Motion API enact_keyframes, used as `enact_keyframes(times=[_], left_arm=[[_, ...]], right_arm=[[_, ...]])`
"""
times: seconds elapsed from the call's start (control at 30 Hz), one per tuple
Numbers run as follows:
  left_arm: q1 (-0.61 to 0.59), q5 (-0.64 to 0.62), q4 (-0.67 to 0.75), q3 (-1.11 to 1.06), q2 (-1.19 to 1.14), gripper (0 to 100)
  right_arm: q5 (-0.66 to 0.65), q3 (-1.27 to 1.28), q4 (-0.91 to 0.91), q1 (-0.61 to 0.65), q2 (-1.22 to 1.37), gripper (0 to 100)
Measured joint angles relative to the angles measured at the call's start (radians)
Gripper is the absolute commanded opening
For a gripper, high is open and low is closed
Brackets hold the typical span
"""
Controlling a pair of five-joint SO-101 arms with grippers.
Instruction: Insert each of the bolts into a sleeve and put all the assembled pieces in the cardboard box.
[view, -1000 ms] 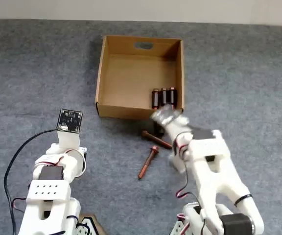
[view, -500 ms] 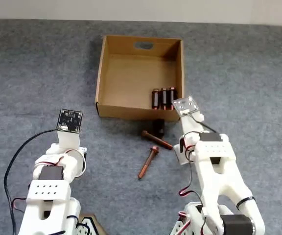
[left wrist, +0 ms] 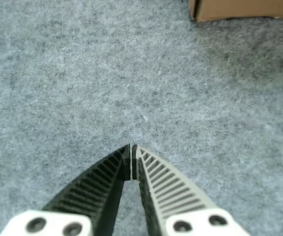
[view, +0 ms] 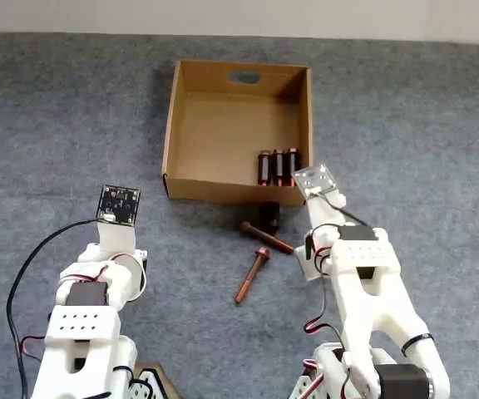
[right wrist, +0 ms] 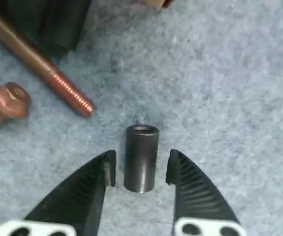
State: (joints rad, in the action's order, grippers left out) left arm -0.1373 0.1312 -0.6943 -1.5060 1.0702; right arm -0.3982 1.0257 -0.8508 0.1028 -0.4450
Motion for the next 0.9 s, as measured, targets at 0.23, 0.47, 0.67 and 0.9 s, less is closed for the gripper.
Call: enact_keyframes(times=[0.23, 0.47, 0.67, 0.9], left_arm=[[0.0, 0.0, 0.0, 0.0, 0.0, 4], [0.0, 0.0, 0.0, 0.0, 0.0, 4], [0.0, 0.0, 0.0, 0.0, 0.0, 4], [0.0, 0.0, 0.0, 0.0, 0.0, 4]], right_arm=[[-0.018, 0.0, 0.0, 0.0, 0.0, 16.6], [-0.018, -0.077, -0.04, -0.005, 0.098, 16.6], [-0.018, -0.267, -0.112, -0.005, 0.308, 16.0], [-0.018, -0.305, -0.114, -0.011, 0.37, 0.8]])
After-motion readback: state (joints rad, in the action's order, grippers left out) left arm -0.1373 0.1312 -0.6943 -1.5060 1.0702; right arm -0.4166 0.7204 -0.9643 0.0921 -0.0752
